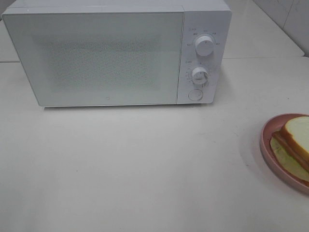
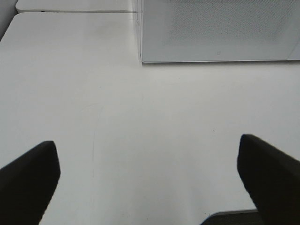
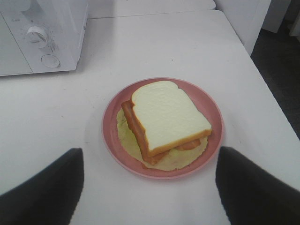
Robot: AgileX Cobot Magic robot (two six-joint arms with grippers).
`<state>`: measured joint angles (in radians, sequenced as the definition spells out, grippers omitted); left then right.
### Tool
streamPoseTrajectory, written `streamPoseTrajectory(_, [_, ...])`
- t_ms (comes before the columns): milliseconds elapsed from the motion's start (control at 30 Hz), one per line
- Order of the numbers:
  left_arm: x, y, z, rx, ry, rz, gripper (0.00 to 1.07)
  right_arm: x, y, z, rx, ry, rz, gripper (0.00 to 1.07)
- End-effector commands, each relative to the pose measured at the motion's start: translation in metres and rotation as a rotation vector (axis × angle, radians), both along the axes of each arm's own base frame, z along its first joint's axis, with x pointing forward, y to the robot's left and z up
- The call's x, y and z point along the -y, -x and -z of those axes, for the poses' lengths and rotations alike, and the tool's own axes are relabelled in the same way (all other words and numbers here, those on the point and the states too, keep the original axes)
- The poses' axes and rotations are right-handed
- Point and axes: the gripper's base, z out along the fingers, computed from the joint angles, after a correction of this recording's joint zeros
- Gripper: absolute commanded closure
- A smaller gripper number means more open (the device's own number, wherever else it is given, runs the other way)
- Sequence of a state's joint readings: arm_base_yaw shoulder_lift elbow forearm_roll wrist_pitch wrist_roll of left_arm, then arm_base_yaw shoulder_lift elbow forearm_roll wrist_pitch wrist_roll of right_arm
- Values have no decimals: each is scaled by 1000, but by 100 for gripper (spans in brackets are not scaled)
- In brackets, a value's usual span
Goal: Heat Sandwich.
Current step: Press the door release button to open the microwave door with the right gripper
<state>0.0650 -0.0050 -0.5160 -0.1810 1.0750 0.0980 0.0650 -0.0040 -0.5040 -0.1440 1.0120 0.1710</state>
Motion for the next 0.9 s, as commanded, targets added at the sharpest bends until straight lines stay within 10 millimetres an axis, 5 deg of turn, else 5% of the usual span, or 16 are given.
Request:
streamPoseTrajectory(33, [0, 4, 0, 28, 8, 3, 9, 0, 2, 0, 28, -2, 5, 32])
streamPoseTrajectory(900, [0, 4, 0, 28, 8, 3, 9, 0, -7, -16, 109, 13, -2, 30])
